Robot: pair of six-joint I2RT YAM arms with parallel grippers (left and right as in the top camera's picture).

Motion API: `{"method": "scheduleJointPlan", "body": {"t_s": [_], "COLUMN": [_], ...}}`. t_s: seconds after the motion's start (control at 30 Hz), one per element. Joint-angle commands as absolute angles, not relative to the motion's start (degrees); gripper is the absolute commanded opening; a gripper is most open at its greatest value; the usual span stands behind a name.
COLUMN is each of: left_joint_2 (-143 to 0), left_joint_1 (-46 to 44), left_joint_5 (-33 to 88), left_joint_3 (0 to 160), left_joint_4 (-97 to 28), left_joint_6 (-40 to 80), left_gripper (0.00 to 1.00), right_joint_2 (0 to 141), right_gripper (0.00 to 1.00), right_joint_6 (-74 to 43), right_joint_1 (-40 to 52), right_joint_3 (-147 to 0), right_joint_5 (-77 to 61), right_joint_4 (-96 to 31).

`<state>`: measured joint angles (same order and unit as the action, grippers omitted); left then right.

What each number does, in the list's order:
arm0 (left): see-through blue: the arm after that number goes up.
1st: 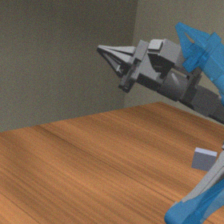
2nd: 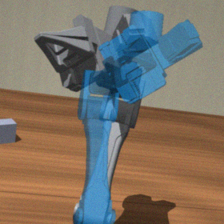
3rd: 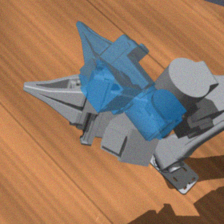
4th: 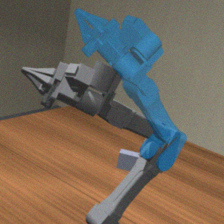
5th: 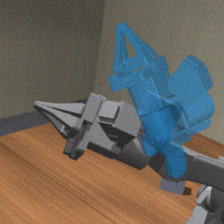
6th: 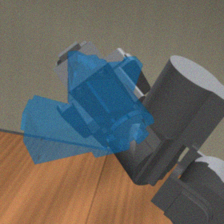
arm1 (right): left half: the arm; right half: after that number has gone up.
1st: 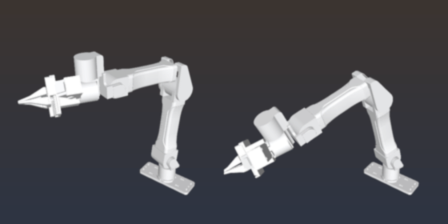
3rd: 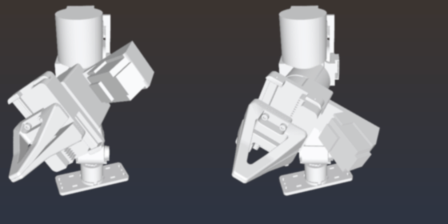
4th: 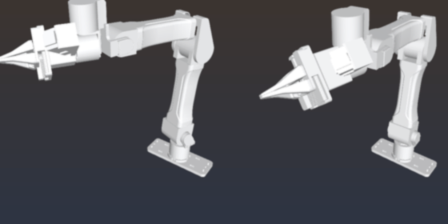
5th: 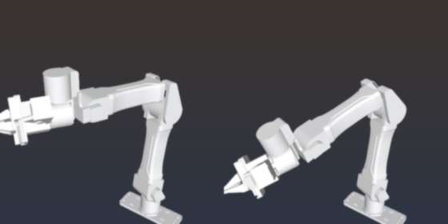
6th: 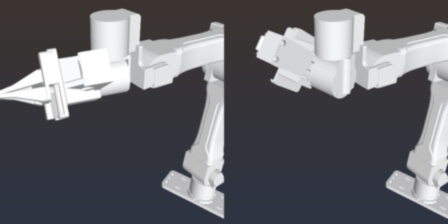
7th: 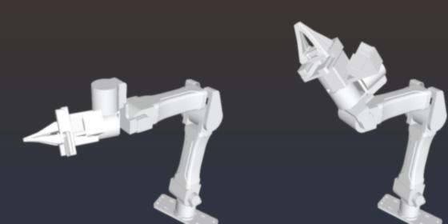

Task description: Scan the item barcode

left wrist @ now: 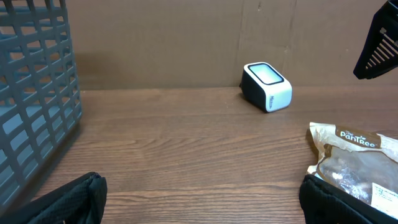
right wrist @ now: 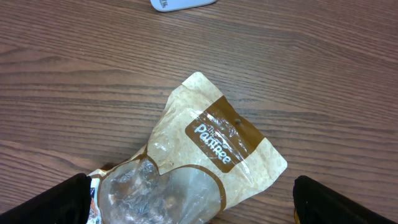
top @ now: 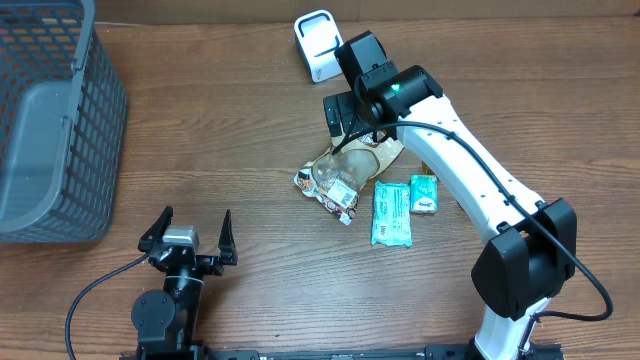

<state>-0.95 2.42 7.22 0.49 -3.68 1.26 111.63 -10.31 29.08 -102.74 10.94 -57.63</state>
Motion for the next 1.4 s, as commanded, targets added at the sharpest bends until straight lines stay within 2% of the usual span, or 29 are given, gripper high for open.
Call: {"method": "scheduleJointPlan", "body": {"t_s": [0.0, 0.93, 1.2, 1.37], "left_joint_2": [-0.21, -0.25, -0.25, -0.25], "left_joint_1": [3.03, 3.03, 3.03, 3.03], "left_joint_5": [6.66, 6.66, 6.66, 6.66], "left_joint_3": [0.27, 0.27, 0.27, 0.27], "left_joint_4": [-3.88, -3.88, -3.88, -3.88], "left_joint_6": [0.14, 0.14, 0.14, 0.14], "left_gripper": [1.00, 1.00, 1.00, 0.99], "right_joint_2": [111.31, 109.25, 103.18, 96.31], "right_gripper": [1.00, 1.00, 1.00, 1.00], "right_joint_6": [-10.46, -10.37, -10.44, -10.41], "right_joint_1": [29.28, 28.95, 23.99, 19.99], "right_joint_3": [-102.74, -102.74, -102.02, -94.76], "right_joint_5": [11.53, 10.92, 3.66, 3.66], "right_joint_4": [-57.30, -58.35, -58.17, -53.76]}}
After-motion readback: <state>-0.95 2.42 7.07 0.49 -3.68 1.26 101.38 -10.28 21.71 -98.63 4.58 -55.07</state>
